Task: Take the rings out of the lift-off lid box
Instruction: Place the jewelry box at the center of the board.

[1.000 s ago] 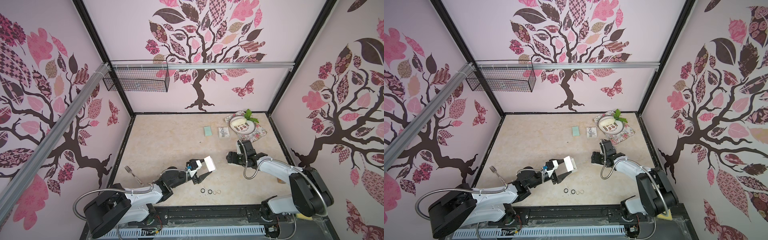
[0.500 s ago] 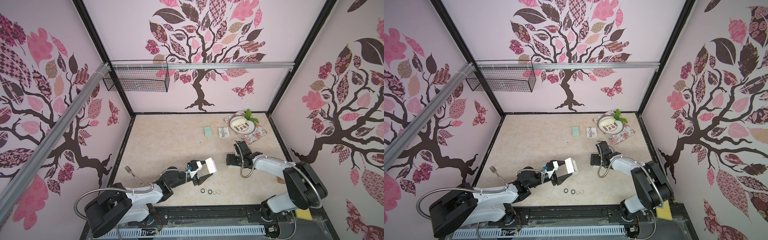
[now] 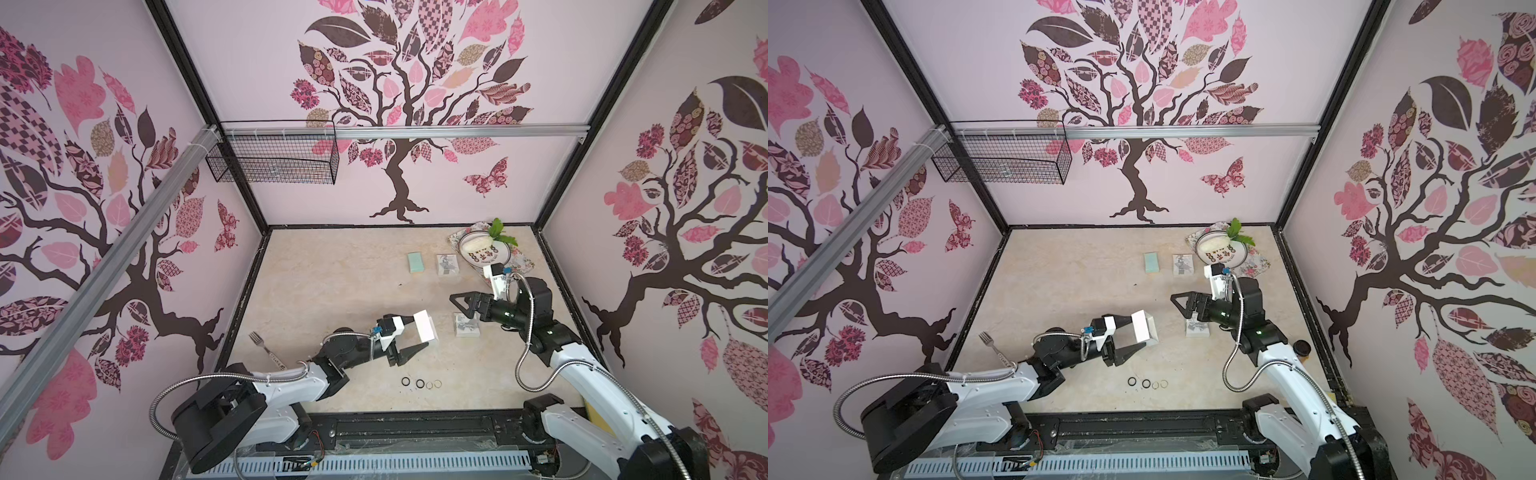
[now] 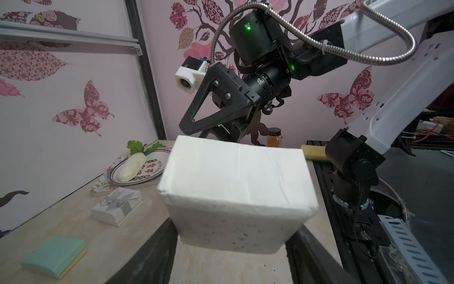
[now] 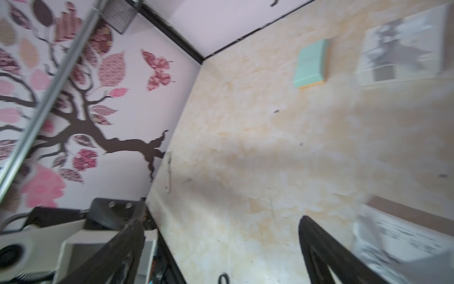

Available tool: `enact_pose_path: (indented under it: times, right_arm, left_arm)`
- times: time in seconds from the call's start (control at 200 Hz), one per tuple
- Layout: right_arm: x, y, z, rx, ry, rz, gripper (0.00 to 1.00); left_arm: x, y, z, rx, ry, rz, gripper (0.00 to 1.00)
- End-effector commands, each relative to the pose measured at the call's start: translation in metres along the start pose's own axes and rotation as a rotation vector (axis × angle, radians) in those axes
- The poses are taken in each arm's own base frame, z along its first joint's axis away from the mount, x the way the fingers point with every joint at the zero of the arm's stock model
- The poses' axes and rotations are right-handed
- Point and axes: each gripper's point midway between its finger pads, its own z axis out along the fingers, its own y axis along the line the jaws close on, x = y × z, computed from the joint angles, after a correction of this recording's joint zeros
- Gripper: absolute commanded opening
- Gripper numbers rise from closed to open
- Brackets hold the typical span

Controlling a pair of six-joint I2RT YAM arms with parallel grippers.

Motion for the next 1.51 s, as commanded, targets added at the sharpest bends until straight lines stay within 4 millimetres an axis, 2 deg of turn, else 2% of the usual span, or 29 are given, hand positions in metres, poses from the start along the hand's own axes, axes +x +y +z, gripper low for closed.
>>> enact_pose_path:
  times: [0.0,0.205,0.45,0.66,0.745,0.85,1.075,1.135,1.17,1.245,1.315,1.37,1.455,1.5]
  right_arm:
    - [0.004,0.039,-0.002,-0.243,0.051,0.061,0.96]
    - [0.003,0.053,-0.002,-0.345,0.076,0.083,0.81]
    - [0.002,0.05,0.005,-0.362,0.109,0.111,0.64]
    - [0.002,0.049,0.009,-0.361,0.13,0.125,0.37]
    - [0.004,0.048,0.008,-0.366,0.129,0.132,0.23]
    - [0.004,0.05,0.007,-0.378,0.129,0.142,0.12]
    - [0.001,0.055,0.006,-0.391,0.132,0.146,0.0]
    - [0.0,0.054,0.007,-0.379,0.13,0.141,0.0]
    - [0.0,0.052,0.007,-0.366,0.129,0.137,0.0]
    - [-0.004,0.045,0.01,-0.301,0.116,0.105,0.0]
    - [-0.007,0.027,0.014,-0.14,0.112,0.043,0.0]
    - [-0.008,0.006,0.018,0.056,0.113,-0.029,0.0]
    - [-0.001,-0.006,0.027,0.244,0.153,-0.149,0.0]
    - [0.004,-0.013,0.034,0.326,0.175,-0.199,0.0]
  left_arm:
    - [-0.031,0.006,0.01,0.042,-0.078,0.022,0.69]
    - [-0.038,0.015,0.027,0.056,-0.058,0.032,0.7]
    - [-0.038,0.021,0.043,0.068,-0.039,0.021,0.7]
    - [-0.039,0.025,0.051,0.072,-0.041,0.018,0.7]
    - [-0.039,0.024,0.052,0.082,-0.041,0.015,0.7]
    - [-0.038,0.023,0.053,0.091,-0.04,0.013,0.7]
    - [-0.037,0.021,0.052,0.095,-0.046,0.014,0.7]
    - [-0.037,0.022,0.052,0.092,-0.047,0.014,0.75]
    - [-0.038,0.022,0.051,0.087,-0.047,0.013,0.82]
    - [-0.038,0.023,0.045,0.066,-0.041,0.008,0.98]
    - [-0.041,0.022,0.031,0.033,-0.026,0.005,0.98]
    - [-0.044,0.022,0.015,-0.012,-0.002,0.008,0.98]
    - [-0.043,0.026,-0.016,-0.123,0.077,0.014,0.98]
    - [-0.034,0.032,-0.032,-0.196,0.169,0.015,0.98]
